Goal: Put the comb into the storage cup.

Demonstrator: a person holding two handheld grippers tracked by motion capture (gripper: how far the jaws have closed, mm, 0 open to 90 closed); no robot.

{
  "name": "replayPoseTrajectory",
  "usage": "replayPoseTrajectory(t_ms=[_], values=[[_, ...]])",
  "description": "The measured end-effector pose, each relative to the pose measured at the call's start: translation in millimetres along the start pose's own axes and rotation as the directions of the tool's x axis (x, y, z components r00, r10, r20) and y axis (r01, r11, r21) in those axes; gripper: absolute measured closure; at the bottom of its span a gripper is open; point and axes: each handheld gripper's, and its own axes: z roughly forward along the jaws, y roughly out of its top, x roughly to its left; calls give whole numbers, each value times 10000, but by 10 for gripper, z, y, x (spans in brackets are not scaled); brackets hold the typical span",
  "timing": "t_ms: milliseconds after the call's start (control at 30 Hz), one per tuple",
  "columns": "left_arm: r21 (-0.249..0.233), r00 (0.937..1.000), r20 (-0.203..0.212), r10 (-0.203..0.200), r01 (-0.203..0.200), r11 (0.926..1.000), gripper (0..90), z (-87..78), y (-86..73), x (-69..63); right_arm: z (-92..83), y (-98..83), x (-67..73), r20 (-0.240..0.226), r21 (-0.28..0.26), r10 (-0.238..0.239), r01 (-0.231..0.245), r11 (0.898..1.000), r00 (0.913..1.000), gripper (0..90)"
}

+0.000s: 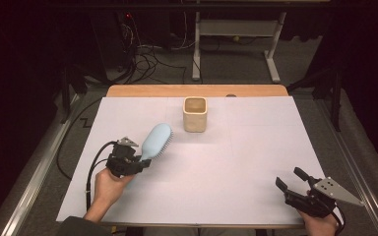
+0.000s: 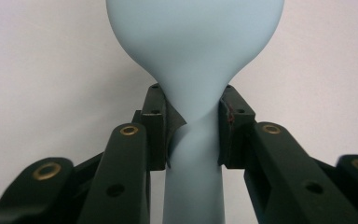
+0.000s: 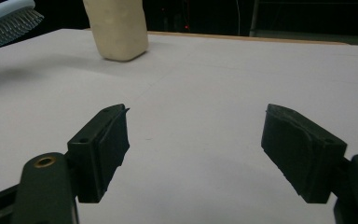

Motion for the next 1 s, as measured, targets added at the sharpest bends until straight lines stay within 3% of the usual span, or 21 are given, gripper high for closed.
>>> replayPoseTrajectory(t_ms=[367, 1000], values=[[-320, 9993, 175, 332, -327, 9990, 689, -8, -50, -143, -7, 9, -3, -183, -167, 340, -343, 9993, 9993, 215], [-606, 9957, 541, 756, -723, 9955, 689, 22, -105, -341, -20, 18, 9, -219, -348, 334, -342, 9988, 9992, 212]])
